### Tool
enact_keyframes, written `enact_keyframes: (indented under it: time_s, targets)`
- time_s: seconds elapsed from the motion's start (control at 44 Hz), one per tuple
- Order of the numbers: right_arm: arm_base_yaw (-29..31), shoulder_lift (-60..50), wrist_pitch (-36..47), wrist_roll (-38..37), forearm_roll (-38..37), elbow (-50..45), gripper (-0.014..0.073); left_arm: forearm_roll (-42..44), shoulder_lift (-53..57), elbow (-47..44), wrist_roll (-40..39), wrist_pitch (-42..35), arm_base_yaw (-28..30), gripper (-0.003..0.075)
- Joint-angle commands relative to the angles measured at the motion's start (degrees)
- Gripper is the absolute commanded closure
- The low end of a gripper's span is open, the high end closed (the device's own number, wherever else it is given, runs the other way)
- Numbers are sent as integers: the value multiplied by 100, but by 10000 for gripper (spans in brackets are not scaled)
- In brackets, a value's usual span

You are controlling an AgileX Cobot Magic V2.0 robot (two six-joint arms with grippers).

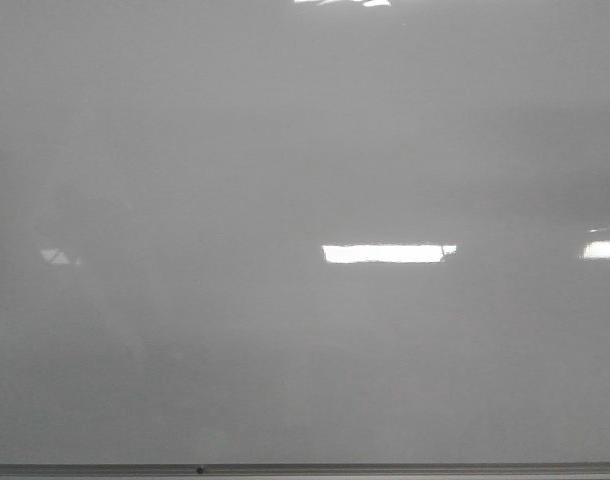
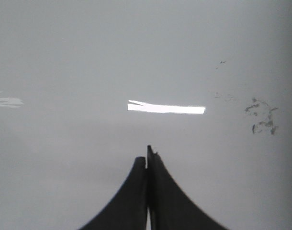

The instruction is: Write number 8 on whiteboard

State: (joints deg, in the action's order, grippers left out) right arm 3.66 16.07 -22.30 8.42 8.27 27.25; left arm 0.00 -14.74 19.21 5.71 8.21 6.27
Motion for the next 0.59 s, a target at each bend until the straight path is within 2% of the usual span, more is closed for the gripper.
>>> enact_keyframes:
  time_s: [0.0, 0.136, 0.204, 0.295, 0.409, 0.477, 0.568]
  targets:
    - [32, 620, 210, 1, 56, 503, 652, 0, -643, 326, -21, -65, 15, 739]
    - [32, 852, 136, 1, 56, 555, 636, 0, -910, 350, -21, -76, 15, 731]
    - [32, 851, 94, 1, 56, 555, 572, -32, -910, 350, -21, -100, 15, 668]
    - [32, 851, 94, 1, 56, 555, 414, -47, -910, 350, -21, -99, 15, 495]
    - [32, 851, 88, 1, 56, 555, 175, -70, -910, 350, -21, -111, 15, 198]
    - [32, 853, 88, 1, 56, 555, 88, -186, -910, 350, -21, -124, 15, 93]
    - [32, 853, 88, 1, 56, 555, 50, -766, -910, 350, -21, -52, 15, 52]
